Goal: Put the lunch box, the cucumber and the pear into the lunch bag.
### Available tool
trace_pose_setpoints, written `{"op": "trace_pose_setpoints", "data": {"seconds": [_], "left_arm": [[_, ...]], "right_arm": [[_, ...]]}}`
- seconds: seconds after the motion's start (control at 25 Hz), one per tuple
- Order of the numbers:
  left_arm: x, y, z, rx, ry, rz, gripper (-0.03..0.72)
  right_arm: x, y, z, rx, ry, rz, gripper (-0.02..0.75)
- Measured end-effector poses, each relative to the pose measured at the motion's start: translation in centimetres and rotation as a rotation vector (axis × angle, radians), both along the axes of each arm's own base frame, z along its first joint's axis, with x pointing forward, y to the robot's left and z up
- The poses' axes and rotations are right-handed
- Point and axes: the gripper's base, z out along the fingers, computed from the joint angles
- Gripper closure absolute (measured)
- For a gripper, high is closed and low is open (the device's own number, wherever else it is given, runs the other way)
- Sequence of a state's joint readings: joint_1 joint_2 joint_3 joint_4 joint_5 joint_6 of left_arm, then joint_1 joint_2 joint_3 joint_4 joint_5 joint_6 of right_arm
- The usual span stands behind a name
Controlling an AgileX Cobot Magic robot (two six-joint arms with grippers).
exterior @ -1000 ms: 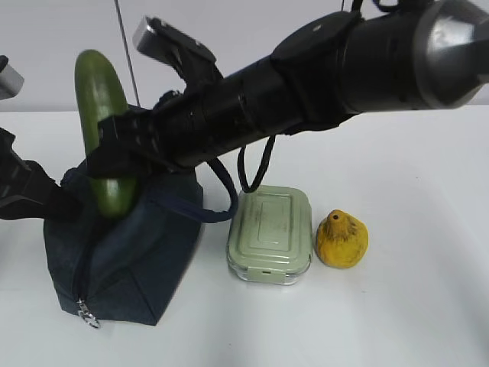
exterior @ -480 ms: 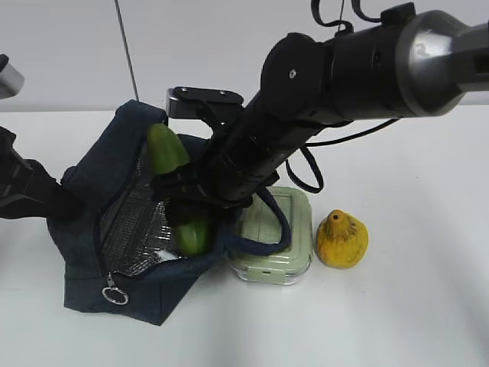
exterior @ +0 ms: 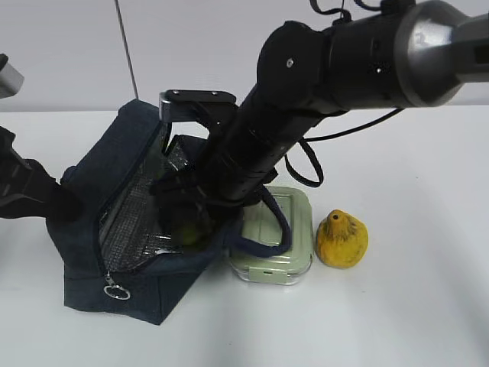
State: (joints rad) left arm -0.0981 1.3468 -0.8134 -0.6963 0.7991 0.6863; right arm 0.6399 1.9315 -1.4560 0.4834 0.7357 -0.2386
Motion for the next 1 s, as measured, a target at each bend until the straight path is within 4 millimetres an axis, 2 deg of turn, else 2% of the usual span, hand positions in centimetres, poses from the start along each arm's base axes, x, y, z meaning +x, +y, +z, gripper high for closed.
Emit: {"op": "trace_pose_setpoints", "data": {"seconds": [0.12,0.24,0.4,0.52,0.64,0.8,0.88,0.92,1.0], "left_arm": [[0.0,0.0,0.0,0.001,-0.001,0.0,0.686],[0.0,0.0,0.0,0.002,-0.001,0.0,0.686],[0.0,0.0,0.0,0.002,0.0,-0.001,0.686],[0.0,0.0,0.0,0.002,0.0,-0.001,0.686],[0.0,0.0,0.0,0.002,0.0,-0.001,0.686],[0.0,0.0,0.0,0.002,0.0,-0.002,0.686],[0.0,0.0,0.0,0.002,0.0,-0.002,0.686],[0.0,0.0,0.0,0.002,0.0,-0.002,0.686],[0.0,0.0,0.0,0.002,0.0,-0.002,0.686]], "right_arm": [[0.1,0.2,1.1,0.013,-0.016,0.017,0.16],[-0.2,-0.4,4.4,0.014,-0.112,0.046,0.156],[-0.9,-2.4,8.2,-0.061,-0.272,0.032,0.155],[-0.8,-4.7,9.7,-0.189,-0.337,-0.04,0.155],[-0.1,-6.9,9.0,-0.307,-0.311,-0.113,0.156],[0.6,-9.8,4.8,-0.44,-0.15,-0.168,0.156],[0.6,-10.2,3.3,-0.466,-0.105,-0.171,0.155],[0.5,-10.9,1.4,-0.5,-0.048,-0.171,0.155],[0.4,-11.1,-0.3,-0.525,-0.004,-0.167,0.156]]}}
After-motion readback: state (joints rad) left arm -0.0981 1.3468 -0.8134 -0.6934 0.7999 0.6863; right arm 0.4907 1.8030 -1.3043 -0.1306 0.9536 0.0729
